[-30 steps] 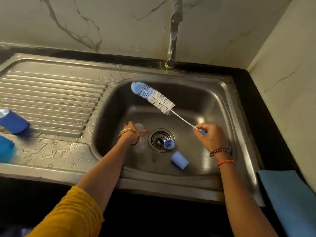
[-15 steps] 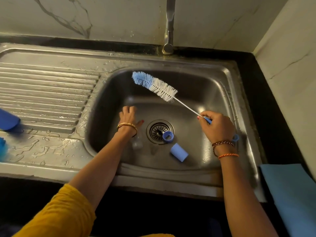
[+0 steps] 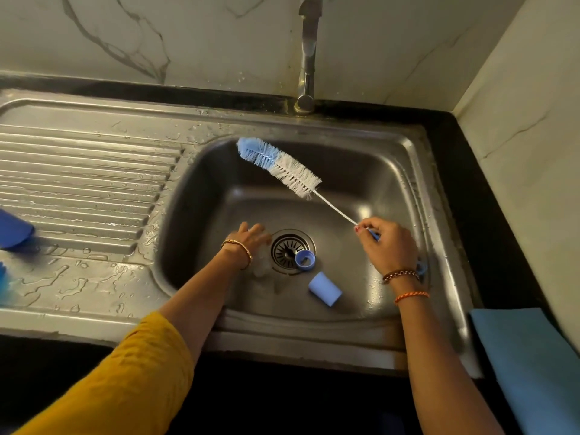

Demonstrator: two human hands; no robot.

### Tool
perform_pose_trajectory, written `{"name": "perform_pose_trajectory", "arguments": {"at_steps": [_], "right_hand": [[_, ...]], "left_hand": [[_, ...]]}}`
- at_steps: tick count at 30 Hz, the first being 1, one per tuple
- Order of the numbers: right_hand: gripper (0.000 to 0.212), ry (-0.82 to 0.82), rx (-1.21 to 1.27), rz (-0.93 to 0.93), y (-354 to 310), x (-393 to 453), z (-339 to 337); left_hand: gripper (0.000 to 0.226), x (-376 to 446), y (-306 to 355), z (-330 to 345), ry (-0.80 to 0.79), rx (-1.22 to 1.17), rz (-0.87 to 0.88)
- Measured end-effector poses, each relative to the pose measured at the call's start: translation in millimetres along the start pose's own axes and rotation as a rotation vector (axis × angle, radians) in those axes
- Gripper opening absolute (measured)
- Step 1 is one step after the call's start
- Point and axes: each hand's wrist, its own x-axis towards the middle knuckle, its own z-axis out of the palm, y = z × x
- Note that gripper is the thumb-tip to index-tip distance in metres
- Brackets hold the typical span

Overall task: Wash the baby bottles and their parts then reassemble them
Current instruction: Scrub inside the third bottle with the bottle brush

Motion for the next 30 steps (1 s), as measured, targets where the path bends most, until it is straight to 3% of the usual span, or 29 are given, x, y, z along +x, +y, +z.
{"name": "perform_pose_trajectory", "arguments": {"at_steps": [2,4,6,9,11,14,18,21,26,30], "right_hand": [[0.009,-0.021,0.079,0.03,4,0,3],[0.009,-0.019,0.164,0.061,5,1,4],[0.011,-0.027,0.215,0.079,5,2,4],[0.023,-0.047,0.306,0.104,-3,-3,8],[0.03,-0.054,0.408,0.123,-11,-8,12],[0.034,-0.153,0.468,0.091,-20,-15,18],[0.029,-0.21,0.4,0.0,-28,-25,29],[0.019,-0.14,0.322,-0.05,-29,-26,33],[0.017,-0.196,0.333,-0.077,-28,-22,32],[0.016,-0.138,0.272,-0.127,-26,-23,34]], "left_hand": [[0.063,2,0,-5,0.088,0.076,-0.016],[0.066,-1,-5,-13,0.225,-0.057,-0.131],[0.072,-5,-13,-20,0.38,-0.375,-0.217],[0.085,-14,-13,-28,0.617,-0.966,-0.197],[0.08,-18,-9,-32,0.7,-1.194,-0.236],[0.059,-20,-1,-40,0.679,-1.345,-0.374],[0.059,-20,0,-45,0.642,-1.458,-0.479],[0.054,-22,-5,-47,0.605,-1.559,-0.492],[0.05,-23,-9,-51,0.58,-1.62,-0.449],[0.056,-23,-12,-55,0.417,-1.723,-0.475]]}}
